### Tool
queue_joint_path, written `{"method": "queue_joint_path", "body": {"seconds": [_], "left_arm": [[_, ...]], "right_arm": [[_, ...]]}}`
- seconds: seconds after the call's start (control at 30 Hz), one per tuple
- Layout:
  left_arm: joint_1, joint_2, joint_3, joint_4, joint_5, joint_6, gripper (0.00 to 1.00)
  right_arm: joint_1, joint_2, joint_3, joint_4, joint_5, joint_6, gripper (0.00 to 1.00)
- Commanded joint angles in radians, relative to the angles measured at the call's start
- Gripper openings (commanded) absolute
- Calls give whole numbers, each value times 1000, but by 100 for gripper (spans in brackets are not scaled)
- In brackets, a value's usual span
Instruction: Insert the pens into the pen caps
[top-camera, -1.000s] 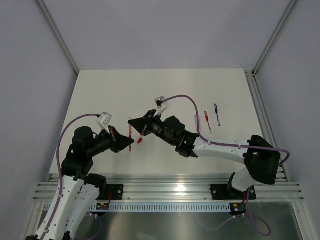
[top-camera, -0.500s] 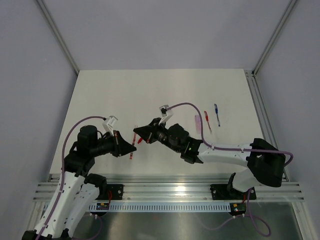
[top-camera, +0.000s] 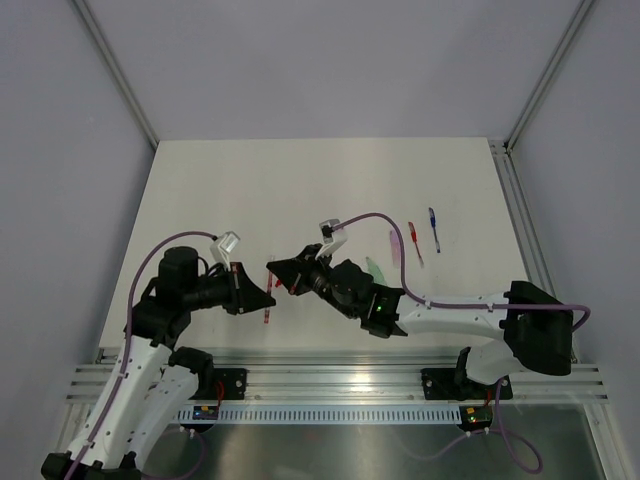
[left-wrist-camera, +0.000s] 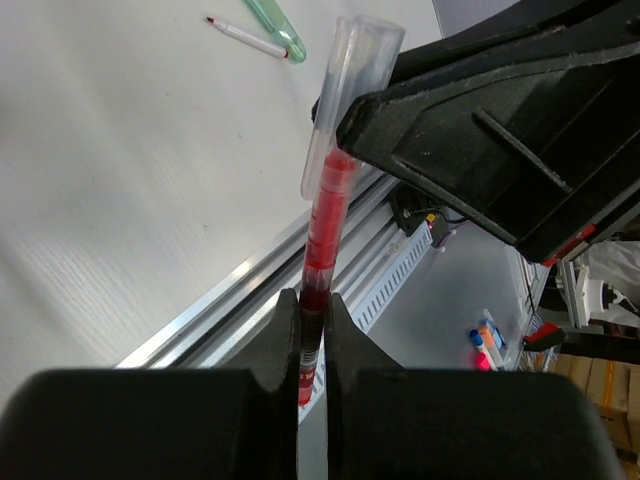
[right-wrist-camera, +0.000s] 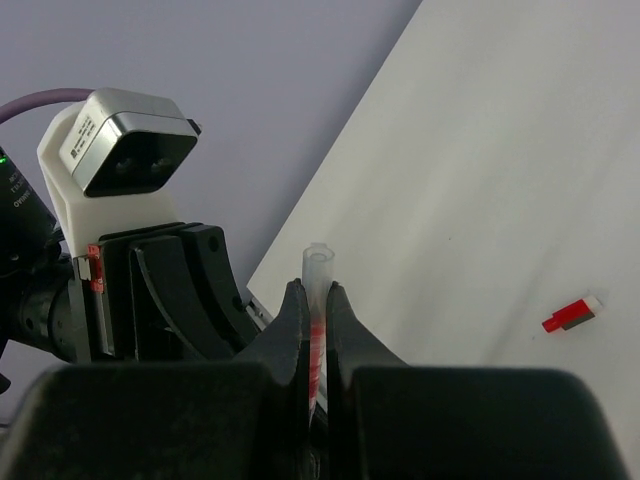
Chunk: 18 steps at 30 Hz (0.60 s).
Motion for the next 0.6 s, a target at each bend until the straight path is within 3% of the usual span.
{"method": "queue_joint_path", "body": {"seconds": [0.0,0.2,0.37,0.57], "left_arm": [[41,36,134,490,-223,-68,0],[43,52,144,535,-212,-119,0],[43,23,180,481,-284,-64,0],[41,-4,59,527,-168,-95,0]], "right_arm": [[197,22,-61,-317,-315,30,0],[237,45,-5,-403,-245,20,0],[237,19,-19,-450,-220,20,0],[202,-50,31,-561,-127,-31,0]]}}
